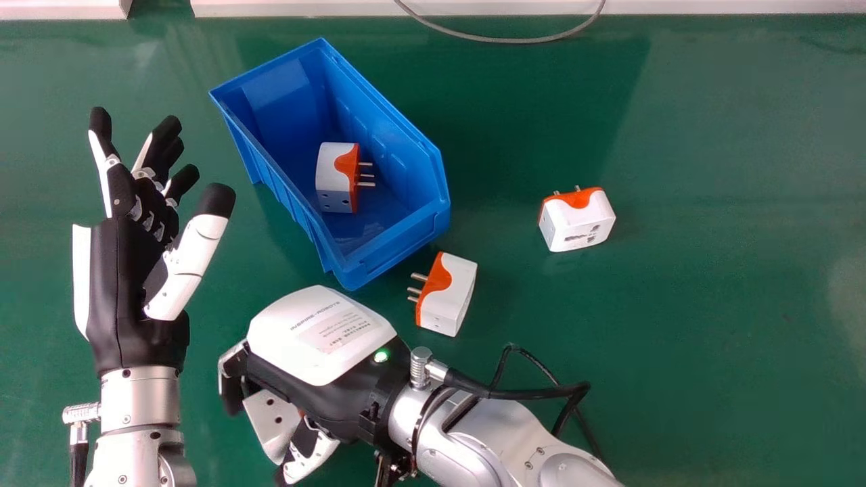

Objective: Pick all objects and put in blue box

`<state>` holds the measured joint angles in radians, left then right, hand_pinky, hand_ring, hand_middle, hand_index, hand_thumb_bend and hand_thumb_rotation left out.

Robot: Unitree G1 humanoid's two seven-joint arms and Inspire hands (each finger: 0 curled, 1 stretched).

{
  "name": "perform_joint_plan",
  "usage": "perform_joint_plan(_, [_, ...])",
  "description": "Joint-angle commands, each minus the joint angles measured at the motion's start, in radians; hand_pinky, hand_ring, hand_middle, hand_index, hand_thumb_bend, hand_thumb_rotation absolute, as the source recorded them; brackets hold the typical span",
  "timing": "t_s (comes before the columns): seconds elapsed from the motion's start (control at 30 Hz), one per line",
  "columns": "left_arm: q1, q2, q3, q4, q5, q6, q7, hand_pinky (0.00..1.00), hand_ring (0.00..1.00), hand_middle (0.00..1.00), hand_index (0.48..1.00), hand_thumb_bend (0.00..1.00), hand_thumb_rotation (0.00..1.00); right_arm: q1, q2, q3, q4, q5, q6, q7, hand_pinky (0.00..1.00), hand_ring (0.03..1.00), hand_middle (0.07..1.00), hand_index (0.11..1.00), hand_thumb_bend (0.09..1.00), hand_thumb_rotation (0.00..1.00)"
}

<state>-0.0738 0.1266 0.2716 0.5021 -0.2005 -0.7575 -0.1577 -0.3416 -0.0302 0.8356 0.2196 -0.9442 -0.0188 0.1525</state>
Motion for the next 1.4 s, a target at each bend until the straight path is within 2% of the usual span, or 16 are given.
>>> perform_joint_plan(0.0, [-0.006,0.002,0.002,-0.014,-0.015,-0.008,-0.009,0.89,0.93,0.91,0.908,0.87,0.55,-0.014,0.009,-0.006,-0.024,0.012,-0.017,-0.009,0.25,0.349,0.480,0.559,0.506,0.00])
perform_joint_plan(0.13, [-0.006,0.003,0.004,-0.009,-0.001,-0.017,-0.001,0.89,0.93,0.91,0.910,0.85,0.55,-0.011,0.010,-0.008,-0.024,0.014,-0.026,-0.024,0.26,0.349,0.480,0.556,0.506,0.00])
perform_joint_plan(0.3, [-0.003,0.001,0.005,-0.011,-0.015,-0.012,-0.011,0.89,0.93,0.91,0.907,0.85,0.55,-0.009,0.010,-0.011,-0.024,0.021,-0.037,-0.023,0.26,0.349,0.478,0.554,0.506,0.00])
perform_joint_plan(0.43, [0.000,0.004,0.005,-0.008,0.002,-0.019,-0.002,0.89,0.93,0.91,0.907,0.86,0.55,0.001,0.012,-0.011,-0.026,0.018,-0.046,-0.053,0.25,0.345,0.471,0.554,0.505,0.00])
perform_joint_plan(0.57, [0.003,0.002,0.005,-0.013,0.003,-0.014,-0.001,0.89,0.93,0.91,0.908,0.85,0.56,0.004,0.012,-0.024,-0.052,0.030,-0.035,-0.032,0.24,0.343,0.469,0.553,0.505,0.00])
perform_joint_plan(0.67, [0.006,0.001,0.005,-0.017,-0.002,-0.011,-0.005,0.89,0.93,0.92,0.909,0.86,0.56,0.020,0.010,-0.047,-0.100,0.044,-0.022,-0.025,0.25,0.348,0.474,0.550,0.506,0.00])
perform_joint_plan(0.8, [0.006,0.002,0.006,-0.012,0.004,-0.017,-0.001,0.89,0.94,0.92,0.910,0.85,0.56,0.037,-0.003,-0.071,-0.184,0.047,-0.001,-0.006,0.25,0.355,0.468,0.547,0.507,0.00])
perform_joint_plan(0.9, [0.007,0.004,0.006,-0.011,0.007,-0.020,0.000,0.89,0.93,0.92,0.911,0.85,0.56,0.047,-0.018,-0.103,-0.267,0.057,0.020,0.031,0.26,0.360,0.470,0.548,0.507,0.00])
perform_joint_plan(0.97, [0.009,0.003,0.006,-0.013,0.001,-0.022,-0.005,0.89,0.94,0.92,0.913,0.85,0.56,0.054,-0.029,-0.128,-0.326,0.058,0.039,0.062,0.27,0.362,0.472,0.549,0.507,0.00])
perform_joint_plan(1.03, [0.011,0.001,0.008,-0.014,-0.001,-0.023,-0.004,0.89,0.94,0.92,0.914,0.84,0.56,0.060,-0.044,-0.157,-0.396,0.060,0.069,0.111,0.27,0.362,0.472,0.550,0.507,0.00])
perform_joint_plan(1.13, [0.012,0.000,0.008,-0.016,0.000,-0.024,-0.001,0.89,0.94,0.92,0.915,0.84,0.56,0.070,-0.058,-0.200,-0.474,0.075,0.105,0.168,0.26,0.365,0.479,0.549,0.507,0.00])
perform_joint_plan(1.27, [0.011,-0.003,0.007,-0.017,-0.009,-0.025,-0.009,0.89,0.93,0.92,0.916,0.81,0.54,0.089,-0.078,-0.257,-0.540,0.099,0.118,0.177,0.27,0.371,0.481,0.551,0.506,0.00])
perform_joint_plan(1.37, [0.010,-0.005,0.008,-0.017,-0.007,-0.021,-0.007,0.89,0.93,0.92,0.915,0.81,0.54,0.095,-0.089,-0.296,-0.575,0.106,0.122,0.172,0.26,0.379,0.478,0.539,0.508,0.00])
